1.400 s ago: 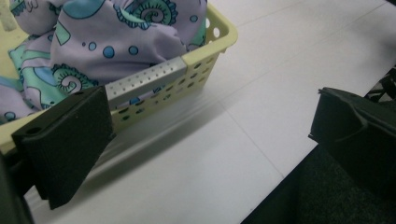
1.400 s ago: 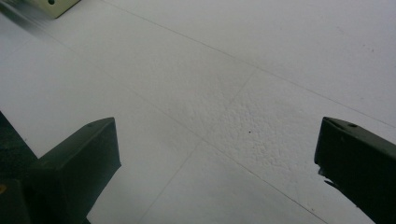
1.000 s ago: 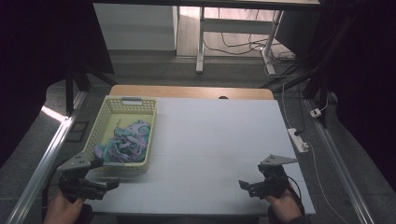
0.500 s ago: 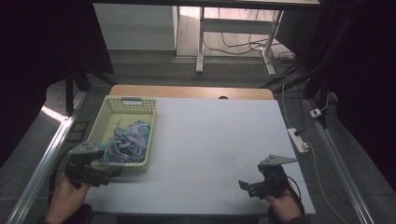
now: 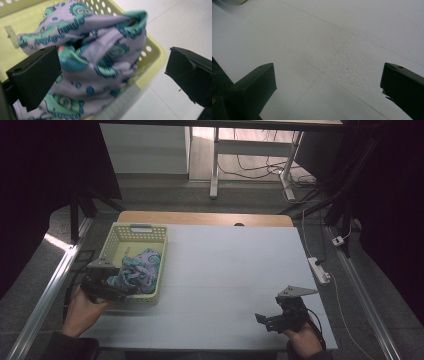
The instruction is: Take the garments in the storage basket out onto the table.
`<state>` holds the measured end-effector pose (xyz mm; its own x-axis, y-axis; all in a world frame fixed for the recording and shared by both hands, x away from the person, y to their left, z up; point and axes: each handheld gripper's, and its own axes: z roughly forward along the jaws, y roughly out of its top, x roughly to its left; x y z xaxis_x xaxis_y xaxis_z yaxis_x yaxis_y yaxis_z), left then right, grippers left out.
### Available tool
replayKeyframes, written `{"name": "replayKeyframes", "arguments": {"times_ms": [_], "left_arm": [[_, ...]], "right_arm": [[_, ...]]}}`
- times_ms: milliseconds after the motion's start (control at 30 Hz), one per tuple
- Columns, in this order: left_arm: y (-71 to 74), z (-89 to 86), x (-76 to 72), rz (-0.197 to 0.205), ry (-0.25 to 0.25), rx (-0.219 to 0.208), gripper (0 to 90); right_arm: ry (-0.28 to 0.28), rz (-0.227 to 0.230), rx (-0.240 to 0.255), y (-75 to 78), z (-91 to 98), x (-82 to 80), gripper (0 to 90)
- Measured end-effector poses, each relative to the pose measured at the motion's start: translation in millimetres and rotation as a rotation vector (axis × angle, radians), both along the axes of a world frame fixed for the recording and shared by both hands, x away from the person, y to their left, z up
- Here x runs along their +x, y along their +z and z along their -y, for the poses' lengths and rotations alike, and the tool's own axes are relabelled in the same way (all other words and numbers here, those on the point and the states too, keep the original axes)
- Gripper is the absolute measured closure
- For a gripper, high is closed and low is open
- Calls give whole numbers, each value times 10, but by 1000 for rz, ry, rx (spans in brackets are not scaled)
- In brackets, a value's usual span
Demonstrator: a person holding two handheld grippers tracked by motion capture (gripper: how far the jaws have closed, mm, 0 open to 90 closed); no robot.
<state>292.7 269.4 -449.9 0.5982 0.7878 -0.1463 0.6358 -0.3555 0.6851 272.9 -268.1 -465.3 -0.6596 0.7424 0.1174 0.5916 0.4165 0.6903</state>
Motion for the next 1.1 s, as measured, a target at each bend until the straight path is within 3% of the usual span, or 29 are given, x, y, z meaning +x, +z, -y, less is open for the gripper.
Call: {"name": "replayKeyframes", "arguments": {"times_ms": [267, 367, 500, 667, 733, 800, 1100], "left_arm": [[-44, 78, 291, -31, -35, 38, 0], [-75, 113, 415, -50, -58, 71, 0], [-151, 140, 595, -100, -83, 97, 0], [-231, 166, 709, -144, -95, 139, 0], [-278, 184, 799, -187, -101, 167, 0], [-295, 188, 852, -194, -100, 167, 0], [-564, 231, 1078, -313, -86, 220, 0]], "right_arm": [[3, -3, -5, 0, -5, 0, 3], [2, -2, -4, 0, -3, -1, 3], [3, -3, -4, 0, -3, -2, 3], [7, -2, -4, -2, -3, 0, 3], [6, -1, -6, -2, -6, -1, 3], [8, -2, -7, -3, -7, -1, 3], [11, -3, -11, -5, -10, 0, 3]]}}
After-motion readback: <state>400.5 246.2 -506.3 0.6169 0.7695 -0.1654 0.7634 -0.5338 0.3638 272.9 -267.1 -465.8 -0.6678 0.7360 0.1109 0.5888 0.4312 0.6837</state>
